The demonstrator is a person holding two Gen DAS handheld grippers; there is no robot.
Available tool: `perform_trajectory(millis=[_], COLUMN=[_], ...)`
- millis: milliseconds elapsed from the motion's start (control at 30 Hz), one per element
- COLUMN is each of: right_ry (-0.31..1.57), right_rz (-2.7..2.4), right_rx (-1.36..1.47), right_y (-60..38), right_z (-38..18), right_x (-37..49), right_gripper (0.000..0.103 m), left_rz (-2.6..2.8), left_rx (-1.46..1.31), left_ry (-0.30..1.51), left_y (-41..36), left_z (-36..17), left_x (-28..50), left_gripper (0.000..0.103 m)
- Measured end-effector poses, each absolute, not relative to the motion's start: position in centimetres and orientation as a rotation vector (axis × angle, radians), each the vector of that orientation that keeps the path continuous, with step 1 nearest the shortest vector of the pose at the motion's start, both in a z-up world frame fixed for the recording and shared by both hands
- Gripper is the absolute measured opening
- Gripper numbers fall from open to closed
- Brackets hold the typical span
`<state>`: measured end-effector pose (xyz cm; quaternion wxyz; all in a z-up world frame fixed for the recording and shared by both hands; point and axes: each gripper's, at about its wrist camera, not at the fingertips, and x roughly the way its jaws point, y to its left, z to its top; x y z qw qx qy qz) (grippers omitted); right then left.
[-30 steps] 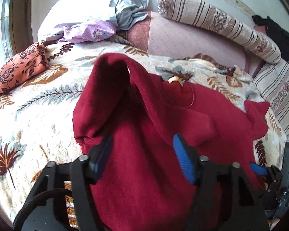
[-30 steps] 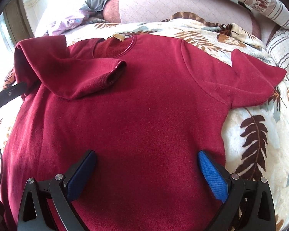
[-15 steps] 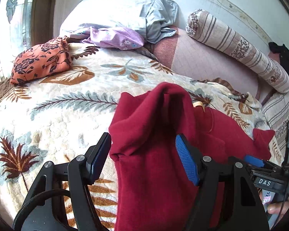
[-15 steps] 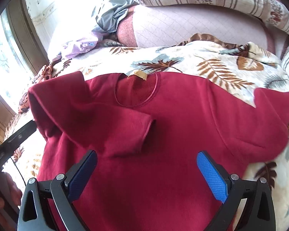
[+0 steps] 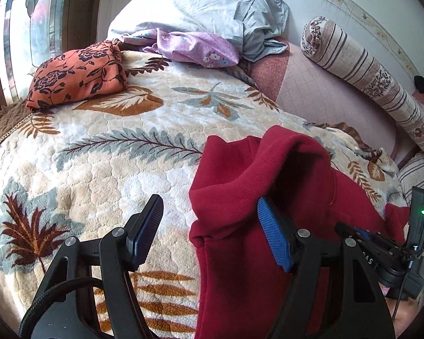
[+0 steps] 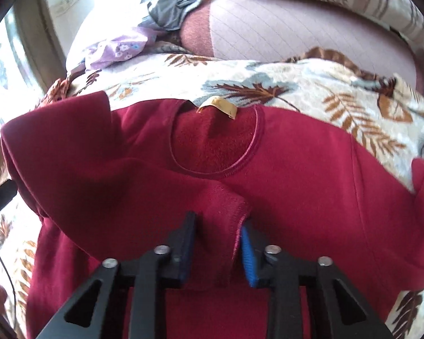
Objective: Fold small clothes
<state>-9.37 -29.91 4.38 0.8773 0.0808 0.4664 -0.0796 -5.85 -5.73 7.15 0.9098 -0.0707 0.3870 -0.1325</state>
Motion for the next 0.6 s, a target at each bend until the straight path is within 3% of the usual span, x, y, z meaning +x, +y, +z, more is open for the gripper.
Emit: perform_trajectory(millis=[33,67,367,600], right_ry=[0.963,0.954,0.82,0.847], right_rz=[-0.162,-0.162,-0.316,-0.472], right_rx=[0.154,0.141,-0.008,0.017], right_y=[-29.9,-30.0,-33.6,-39.0], right_z=[4.7,5.1,11.1,11.1], right_x=[-9.5,-9.7,-12.4,-13.3], right_gripper=[0.008,0.005,0.003,0.003], left_rz=[-0.266,-0.261,-0.216,-0.166], left_rx=[-0.154,-0.162,-0.16,-0.094], left_ry=[0.795,0.794,0.811,0.859], left_y=[-5.5,-5.2,-4.3,-4.8], left_z=[7.2,7.3,7.1,6.1], left_x=[-5.8,-5.7,-5.4,-4.9], left_gripper=[0.07,0.07,0.07,0.07])
